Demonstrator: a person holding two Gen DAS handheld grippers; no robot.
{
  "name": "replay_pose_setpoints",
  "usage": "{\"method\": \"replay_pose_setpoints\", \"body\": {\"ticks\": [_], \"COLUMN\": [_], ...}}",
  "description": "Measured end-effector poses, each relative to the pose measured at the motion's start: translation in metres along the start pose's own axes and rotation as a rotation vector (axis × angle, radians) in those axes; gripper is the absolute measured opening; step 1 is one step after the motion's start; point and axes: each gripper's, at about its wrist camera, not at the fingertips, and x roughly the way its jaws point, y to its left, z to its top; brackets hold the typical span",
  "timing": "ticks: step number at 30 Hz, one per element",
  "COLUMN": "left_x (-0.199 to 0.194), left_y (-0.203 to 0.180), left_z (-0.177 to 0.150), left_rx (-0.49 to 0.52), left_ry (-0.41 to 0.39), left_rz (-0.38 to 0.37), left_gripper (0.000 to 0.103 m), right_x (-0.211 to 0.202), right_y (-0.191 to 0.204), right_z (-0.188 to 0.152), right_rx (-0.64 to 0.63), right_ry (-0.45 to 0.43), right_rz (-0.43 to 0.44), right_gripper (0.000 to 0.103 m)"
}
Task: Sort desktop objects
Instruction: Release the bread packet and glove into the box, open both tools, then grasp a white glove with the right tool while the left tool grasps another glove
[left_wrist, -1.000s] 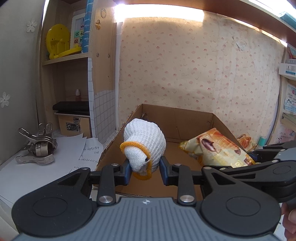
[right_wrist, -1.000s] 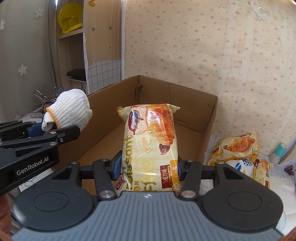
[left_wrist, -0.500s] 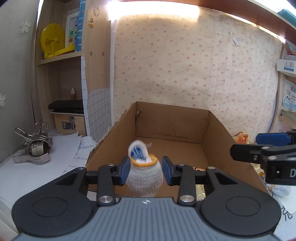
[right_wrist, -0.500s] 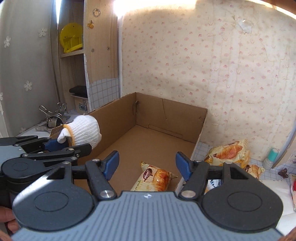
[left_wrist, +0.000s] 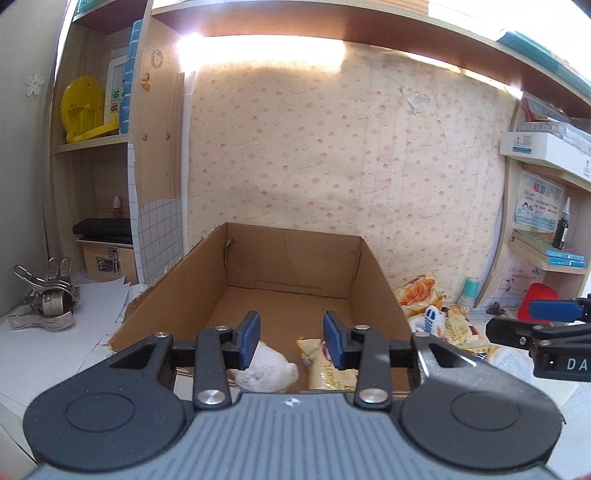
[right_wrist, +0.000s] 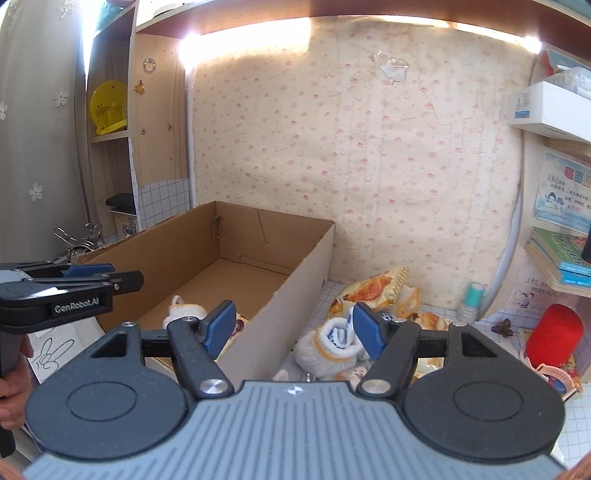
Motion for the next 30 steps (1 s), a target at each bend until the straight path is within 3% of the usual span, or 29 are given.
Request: {"method": "replay_pose_setpoints", "body": {"ticks": [5, 13, 16, 19, 22, 26, 30], "left_x": [-0.013, -0.013, -0.016, -0.022, -0.027, -0.010, 0.016], "left_y": [-0.030, -0.084, -0.103, -0.117, -0.139, -0.148, -0.150], "left_z": [-0.008, -0.035, -0.045, -0.050, -0.059, -0.069, -0.081], "left_rx": [0.018, 0.073, 0.119, 0.129, 0.218, 0.186, 0.174], "left_ry": [-0.018, 0.009, -0.033, -0.043, -0.075, -0.026, 0.011], "left_rz": [-0.067, -0.177, -0.147, -0.174, -0.164, -0.181, -0.088], "left_gripper": [0.041, 0.048, 0.053, 0.053, 0.053, 0.055, 0.054], "right_x": [-0.019, -0.046, -0.048, -0.048, -0.049, -0.049, -0.051], "right_y": [-0.035, -0.091, -0.107, -0.114, -0.118, -0.125, -0.131], "right_z": [-0.024, -0.068, -0.085, -0.100, -0.109, -0.113, -0.115], "right_rx": [0.040, 0.105, 0.133, 0.142, 0.160, 0.185, 0.197], "right_ry": [0.001, 0.030, 0.065, 0.092, 0.099, 0.095, 0.092], "right_rz": [-0.075, -0.214, -0.248, -0.254, -0.241, -0.238, -0.237], "right_gripper": [0.080, 0.081, 0.085, 0.085, 0.086, 0.086, 0.086]}}
